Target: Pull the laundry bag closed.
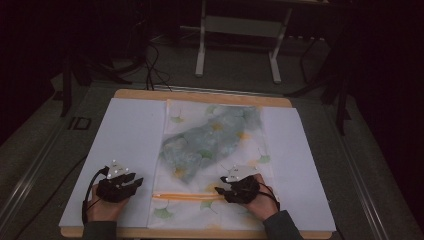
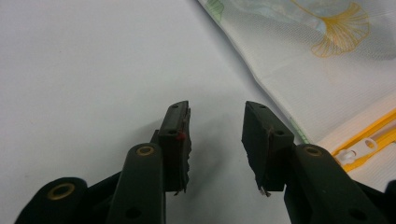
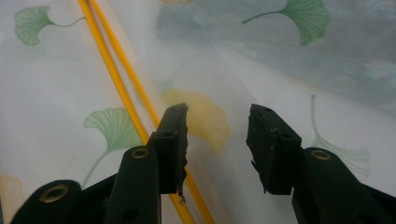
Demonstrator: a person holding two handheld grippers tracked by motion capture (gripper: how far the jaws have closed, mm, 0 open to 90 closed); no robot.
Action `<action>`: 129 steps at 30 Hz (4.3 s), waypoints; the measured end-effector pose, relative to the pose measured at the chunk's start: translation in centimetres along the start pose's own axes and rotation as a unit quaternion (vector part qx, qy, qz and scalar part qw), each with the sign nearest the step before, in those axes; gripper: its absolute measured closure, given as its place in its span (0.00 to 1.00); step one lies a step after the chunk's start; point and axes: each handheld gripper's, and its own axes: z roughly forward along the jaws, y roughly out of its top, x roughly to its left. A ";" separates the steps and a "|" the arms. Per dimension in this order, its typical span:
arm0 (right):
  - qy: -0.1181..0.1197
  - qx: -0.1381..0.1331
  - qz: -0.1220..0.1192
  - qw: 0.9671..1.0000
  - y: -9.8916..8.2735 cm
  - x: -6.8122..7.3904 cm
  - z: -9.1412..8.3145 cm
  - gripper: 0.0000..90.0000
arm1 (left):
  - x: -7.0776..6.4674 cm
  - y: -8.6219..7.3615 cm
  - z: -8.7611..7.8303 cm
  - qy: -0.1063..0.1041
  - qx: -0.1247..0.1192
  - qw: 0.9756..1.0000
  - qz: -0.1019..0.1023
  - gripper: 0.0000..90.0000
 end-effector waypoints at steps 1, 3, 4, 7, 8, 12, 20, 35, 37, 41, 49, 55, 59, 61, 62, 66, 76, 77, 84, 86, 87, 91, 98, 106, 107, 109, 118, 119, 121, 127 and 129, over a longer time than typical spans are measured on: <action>0.001 0.000 0.000 1.000 0.1 0.1 0.1 0.64 | 0.0 0.0 0.0 0.001 0.000 1.000 0.000 0.69; 0.004 -0.001 -0.002 1.000 0.2 0.2 0.5 0.64 | 0.0 0.0 -0.1 0.001 -0.001 1.000 0.000 0.69; 0.008 0.000 -0.001 1.000 0.3 0.3 0.7 0.64 | 0.0 0.0 -0.1 0.001 -0.001 1.000 0.001 0.69; 0.012 0.000 -0.005 1.000 0.5 0.5 1.1 0.64 | 0.0 0.0 -0.1 0.000 -0.001 1.000 0.005 0.69; 0.016 0.001 -0.006 1.000 0.6 0.6 1.3 0.64 | -0.1 0.0 -0.1 0.000 -0.001 1.000 0.005 0.69; 0.024 0.000 -0.013 1.000 0.9 1.0 1.9 0.64 | -0.1 0.1 -0.1 0.000 -0.002 1.000 0.007 0.69; 0.042 0.000 -0.023 0.999 1.5 1.7 3.0 0.64 | 0.0 0.1 -0.2 -0.003 -0.003 1.000 0.007 0.72; 0.065 -0.002 -0.036 0.997 2.7 2.6 4.5 0.63 | 0.0 0.1 -0.2 -0.003 -0.002 1.000 0.007 0.73; 0.066 -0.002 -0.037 0.997 2.8 2.8 4.7 0.63 | 0.0 0.1 -0.2 -0.003 -0.001 1.000 0.008 0.73; 0.073 -0.002 -0.044 0.996 3.2 3.2 5.2 0.63 | -0.1 0.1 -0.2 -0.003 0.000 1.000 0.008 0.73; 0.078 -0.001 -0.050 0.996 3.8 3.6 5.9 0.64 | -0.1 0.1 -0.1 -0.005 0.004 1.000 0.010 0.73; 0.085 -0.002 -0.057 0.995 4.3 4.0 6.4 0.65 | -0.1 0.1 -0.1 -0.004 0.005 1.000 0.011 0.72; 0.092 0.000 -0.060 0.994 4.6 4.4 6.8 0.69 | -0.1 0.1 -0.2 -0.004 0.007 1.000 0.013 0.72; 0.094 0.000 -0.062 0.994 4.7 4.6 7.1 0.70 | -0.1 0.1 -0.2 -0.005 0.007 1.000 0.014 0.72; 0.096 0.001 -0.062 0.993 4.8 4.7 7.2 0.70 | -0.2 0.1 -0.1 -0.006 0.005 1.000 0.014 0.72; 0.100 0.001 -0.064 0.993 5.1 5.1 7.6 0.71 | -0.2 0.1 -0.1 -0.007 0.008 1.000 0.015 0.72; 0.110 -0.005 -0.076 0.991 5.8 5.7 8.3 0.80 | -0.2 0.1 -0.2 -0.007 0.007 1.000 0.016 0.72; 0.110 -0.005 -0.076 0.991 5.8 5.7 8.3 0.80 | -0.2 0.1 -0.2 -0.007 0.007 1.000 0.016 0.72; 0.122 -0.007 -0.082 0.989 6.4 6.0 8.8 0.84 | -0.2 0.1 -0.1 -0.008 0.009 1.000 0.018 0.72; 0.124 -0.008 -0.082 0.989 6.5 6.1 8.9 0.85 | -0.2 0.1 -0.1 -0.007 0.010 1.000 0.018 0.72; 0.124 -0.008 -0.082 0.989 6.5 6.1 8.9 0.85 | -0.2 0.1 -0.1 -0.007 0.010 1.000 0.018 0.72; 0.128 -0.009 -0.086 0.988 7.0 6.4 9.3 0.85 | -0.2 0.1 -0.1 -0.007 0.011 1.000 0.019 0.72; 0.134 -0.009 -0.086 0.987 7.5 6.8 10.0 0.84 | -0.2 0.0 -0.1 -0.008 0.012 1.000 0.020 0.72; 0.140 -0.008 -0.085 0.986 7.8 7.1 10.5 0.84 | -0.2 0.0 -0.1 -0.008 0.013 1.000 0.020 0.71; 0.140 -0.008 -0.085 0.986 7.8 7.1 10.5 0.84 | -0.2 0.0 -0.1 -0.008 0.013 1.000 0.020 0.71; 0.143 -0.008 -0.086 0.986 7.9 7.1 10.7 0.84 | -0.2 0.0 -0.1 -0.007 0.014 1.000 0.022 0.71; 0.150 -0.002 -0.087 0.985 8.3 7.3 11.4 0.83 | -0.2 0.0 -0.1 -0.007 0.015 1.000 0.021 0.71; 0.150 -0.001 -0.085 0.985 8.3 7.4 11.5 0.83 | -0.2 0.0 -0.1 -0.007 0.015 1.000 0.021 0.71; 0.152 0.000 -0.087 0.985 8.4 7.4 11.7 0.83 | -0.2 0.0 -0.1 -0.006 0.015 1.000 0.021 0.71; 0.156 0.002 -0.086 0.984 8.7 7.5 12.1 0.85 | -0.2 -0.1 -0.1 -0.008 0.015 1.000 0.021 0.71; 0.157 0.001 -0.087 0.984 8.8 7.4 12.2 0.85 | -0.2 -0.1 -0.1 -0.008 0.015 1.000 0.021 0.71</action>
